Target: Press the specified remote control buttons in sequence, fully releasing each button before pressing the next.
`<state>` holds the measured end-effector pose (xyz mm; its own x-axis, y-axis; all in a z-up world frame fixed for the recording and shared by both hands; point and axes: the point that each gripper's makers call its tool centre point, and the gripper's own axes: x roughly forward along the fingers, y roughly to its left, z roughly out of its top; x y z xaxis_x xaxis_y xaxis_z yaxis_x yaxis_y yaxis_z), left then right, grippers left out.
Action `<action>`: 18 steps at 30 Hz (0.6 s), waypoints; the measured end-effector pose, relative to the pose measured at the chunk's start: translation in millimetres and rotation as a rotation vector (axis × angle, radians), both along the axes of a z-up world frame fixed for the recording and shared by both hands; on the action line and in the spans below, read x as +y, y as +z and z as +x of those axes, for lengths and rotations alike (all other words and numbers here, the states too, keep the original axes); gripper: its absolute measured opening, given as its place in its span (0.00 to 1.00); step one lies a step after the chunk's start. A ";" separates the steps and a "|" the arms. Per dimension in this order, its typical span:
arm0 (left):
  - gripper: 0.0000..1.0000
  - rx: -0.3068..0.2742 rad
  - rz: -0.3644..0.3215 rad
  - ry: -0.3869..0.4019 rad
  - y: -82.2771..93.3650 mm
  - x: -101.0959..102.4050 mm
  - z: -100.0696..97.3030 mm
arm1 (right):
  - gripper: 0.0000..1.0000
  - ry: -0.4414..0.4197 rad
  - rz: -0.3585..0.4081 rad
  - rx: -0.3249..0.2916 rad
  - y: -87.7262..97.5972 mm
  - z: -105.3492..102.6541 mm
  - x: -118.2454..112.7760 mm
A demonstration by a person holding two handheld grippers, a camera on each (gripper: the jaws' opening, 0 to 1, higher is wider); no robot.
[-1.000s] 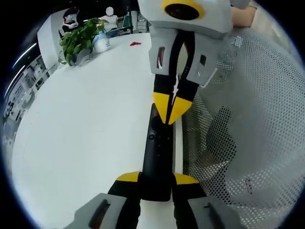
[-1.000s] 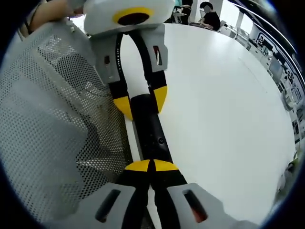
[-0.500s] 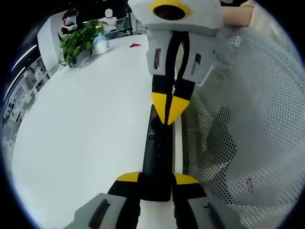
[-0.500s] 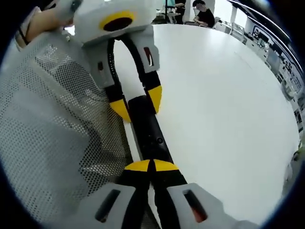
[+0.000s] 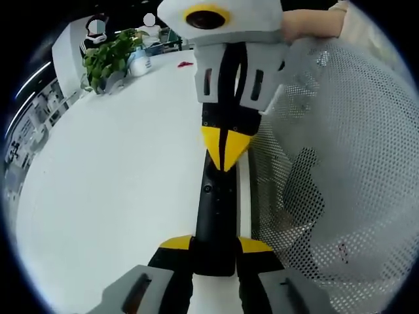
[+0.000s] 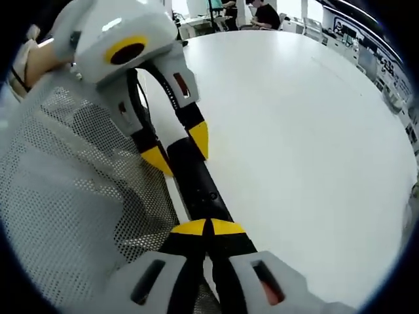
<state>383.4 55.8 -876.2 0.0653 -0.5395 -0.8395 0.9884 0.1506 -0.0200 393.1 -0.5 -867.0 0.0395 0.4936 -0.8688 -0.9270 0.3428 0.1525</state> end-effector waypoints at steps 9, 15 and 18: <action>0.25 0.000 0.001 -0.003 -0.1 -0.1 -0.1 | 0.00 -0.057 0.000 -0.017 -0.8 10.3 -3.6; 0.25 0.002 0.001 -0.004 -0.1 -0.2 0.0 | 0.00 -0.040 0.004 -0.024 -0.9 8.3 -1.4; 0.25 0.000 0.002 -0.005 -0.2 0.0 0.1 | 0.00 -0.048 0.012 -0.024 -2.1 8.6 -1.3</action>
<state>383.5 55.8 -876.4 0.0625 -0.5381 -0.8406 0.9891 0.1460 -0.0199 401.7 -1.9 -869.1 0.0844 0.5013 -0.8611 -0.9128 0.3855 0.1349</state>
